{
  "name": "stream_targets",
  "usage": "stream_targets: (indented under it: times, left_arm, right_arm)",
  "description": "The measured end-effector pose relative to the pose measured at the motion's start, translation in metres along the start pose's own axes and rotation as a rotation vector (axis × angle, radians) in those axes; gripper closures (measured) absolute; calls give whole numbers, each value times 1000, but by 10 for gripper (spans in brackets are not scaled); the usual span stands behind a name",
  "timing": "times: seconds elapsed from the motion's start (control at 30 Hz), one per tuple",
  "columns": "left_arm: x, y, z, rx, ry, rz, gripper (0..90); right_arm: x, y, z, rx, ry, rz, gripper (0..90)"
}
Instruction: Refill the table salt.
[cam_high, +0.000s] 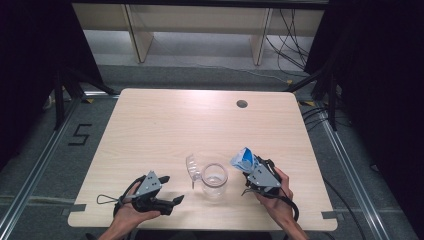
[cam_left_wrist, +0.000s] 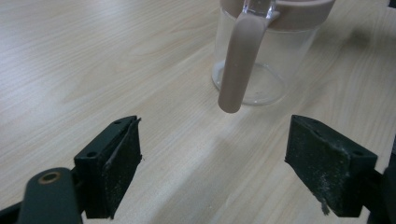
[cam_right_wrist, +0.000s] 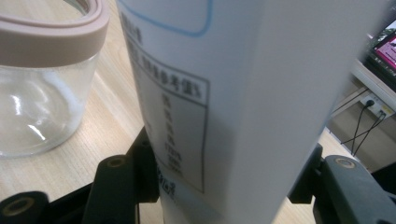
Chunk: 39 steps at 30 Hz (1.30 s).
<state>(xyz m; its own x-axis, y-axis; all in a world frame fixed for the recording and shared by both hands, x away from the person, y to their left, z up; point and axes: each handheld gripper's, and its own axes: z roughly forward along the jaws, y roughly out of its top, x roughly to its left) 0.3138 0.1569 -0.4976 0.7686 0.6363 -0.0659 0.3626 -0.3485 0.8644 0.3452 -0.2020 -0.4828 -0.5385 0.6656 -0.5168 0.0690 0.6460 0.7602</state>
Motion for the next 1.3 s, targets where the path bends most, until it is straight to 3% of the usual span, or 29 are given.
stream_targets:
  times: [0.03,0.07,0.1,0.27,0.43,0.6,0.67,0.7,0.8,0.9,0.93,1.0,1.1,1.13,1.3]
  left_arm:
    - [0,0,-1,6,8,7,174]
    - [-1,0,-1,2,9,-19,174]
    - [-1,0,0,0,7,-13,174]
    - [0,1,-1,3,6,5,174]
    - [0,0,-1,9,8,11,173]
    - [-1,0,1,-1,0,-8,174]
    - [0,0,0,6,-1,7,174]
    - [-1,0,0,1,0,0,174]
    - [-2,0,0,3,4,-10,174]
    - [-1,0,1,1,-5,-4,174]
    - [-2,-1,2,-8,4,-9,174]
    - [-2,0,1,1,-3,-9,174]
    - [-2,-1,1,-6,4,-9,174]
    - [-1,0,1,6,-6,-7,174]
    - [0,0,1,12,-8,6,174]
  right_arm:
    - [1,1,1,5,-16,-34,453]
    - [1,1,1,5,-16,-34,453]
    - [2,2,1,5,-23,-73,453]
    - [4,4,2,2,-39,-86,456]
    - [6,6,3,14,-66,-149,456]
    - [8,8,3,10,-97,-206,459]
    - [9,9,4,12,-116,-228,459]
    - [8,10,4,7,-119,-260,459]
    - [9,10,4,12,-123,-246,459]
    - [9,10,4,9,-137,-274,459]
    - [8,11,5,11,-119,-290,459]
    - [10,11,5,10,-148,-306,459]
    - [10,10,6,11,-129,-296,461]
    - [11,11,5,12,-153,-309,462]
    - [12,12,6,15,-152,-327,462]
